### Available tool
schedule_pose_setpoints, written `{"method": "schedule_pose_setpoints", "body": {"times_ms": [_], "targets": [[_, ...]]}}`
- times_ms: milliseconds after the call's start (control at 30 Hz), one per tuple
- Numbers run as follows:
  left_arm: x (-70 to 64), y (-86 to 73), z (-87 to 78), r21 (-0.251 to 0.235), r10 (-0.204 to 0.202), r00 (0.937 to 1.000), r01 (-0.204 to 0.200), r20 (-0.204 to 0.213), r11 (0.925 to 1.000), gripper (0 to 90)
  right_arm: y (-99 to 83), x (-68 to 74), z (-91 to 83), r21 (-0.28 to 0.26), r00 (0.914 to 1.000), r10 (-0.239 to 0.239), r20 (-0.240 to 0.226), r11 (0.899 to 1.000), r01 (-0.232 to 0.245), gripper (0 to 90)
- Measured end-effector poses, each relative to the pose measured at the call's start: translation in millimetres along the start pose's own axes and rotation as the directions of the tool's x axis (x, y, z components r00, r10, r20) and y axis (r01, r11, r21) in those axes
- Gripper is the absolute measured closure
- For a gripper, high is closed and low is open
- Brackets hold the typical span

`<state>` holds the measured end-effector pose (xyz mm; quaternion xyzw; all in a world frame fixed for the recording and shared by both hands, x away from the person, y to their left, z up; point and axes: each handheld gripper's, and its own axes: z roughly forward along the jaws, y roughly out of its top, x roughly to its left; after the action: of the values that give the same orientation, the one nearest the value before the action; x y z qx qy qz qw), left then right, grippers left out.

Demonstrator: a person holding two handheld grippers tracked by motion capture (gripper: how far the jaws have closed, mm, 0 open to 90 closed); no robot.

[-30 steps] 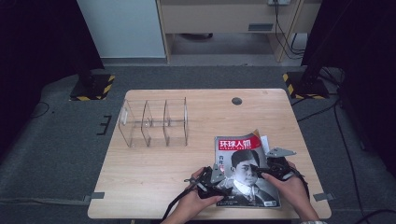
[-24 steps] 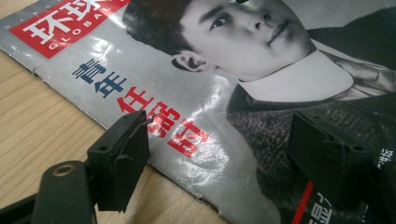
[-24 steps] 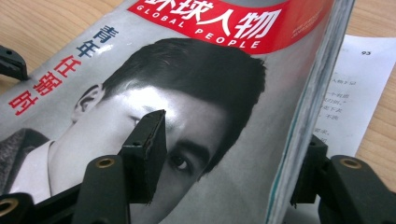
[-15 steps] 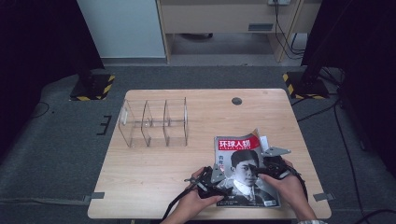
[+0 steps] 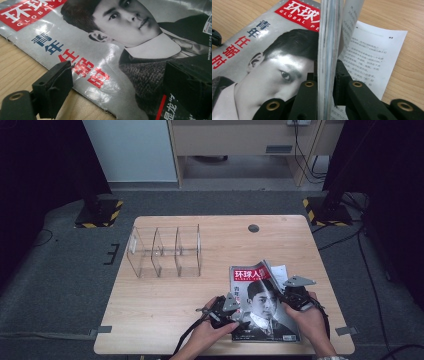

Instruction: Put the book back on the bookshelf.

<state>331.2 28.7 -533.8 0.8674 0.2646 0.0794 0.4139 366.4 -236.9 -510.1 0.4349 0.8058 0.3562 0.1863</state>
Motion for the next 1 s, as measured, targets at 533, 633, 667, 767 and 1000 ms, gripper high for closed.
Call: {"method": "schedule_pose_setpoints", "body": {"times_ms": [533, 633, 667, 767, 1000], "targets": [[31.7, 4.2, -4.9, -0.047, -0.123, 0.9916, 0.121, -0.041, 0.9915, 5.2, 5.6, 3.9, -9.9, -0.050, 0.9996, 0.003, -0.028, 0.999, -0.004, 87.6], [30.8, 4.5, -4.1, -0.042, -0.124, 0.9916, 0.122, -0.038, 0.9916, 5.3, 8.1, 5.5, -14.7, -0.077, 0.9992, -0.003, -0.040, 0.997, 0.000, 87.7], [30.7, 4.3, -3.7, -0.039, -0.124, 0.9917, 0.122, -0.036, 0.9917, 5.3, 8.5, 6.2, -15.7, -0.081, 0.9992, -0.002, -0.041, 0.997, -0.001, 87.7], [30.9, 4.1, -2.8, -0.033, -0.130, 0.9911, 0.129, -0.029, 0.9910, 4.8, 10.3, 8.2, -19.4, -0.101, 0.9987, -0.008, -0.050, 0.995, 0.003, 87.7], [32.0, 3.7, -2.0, -0.029, -0.152, 0.9883, 0.152, -0.011, 0.9880, 4.5, 14.6, 12.7, -27.2, -0.142, 0.9970, -0.043, -0.064, 0.989, 0.034, 87.8]]}}
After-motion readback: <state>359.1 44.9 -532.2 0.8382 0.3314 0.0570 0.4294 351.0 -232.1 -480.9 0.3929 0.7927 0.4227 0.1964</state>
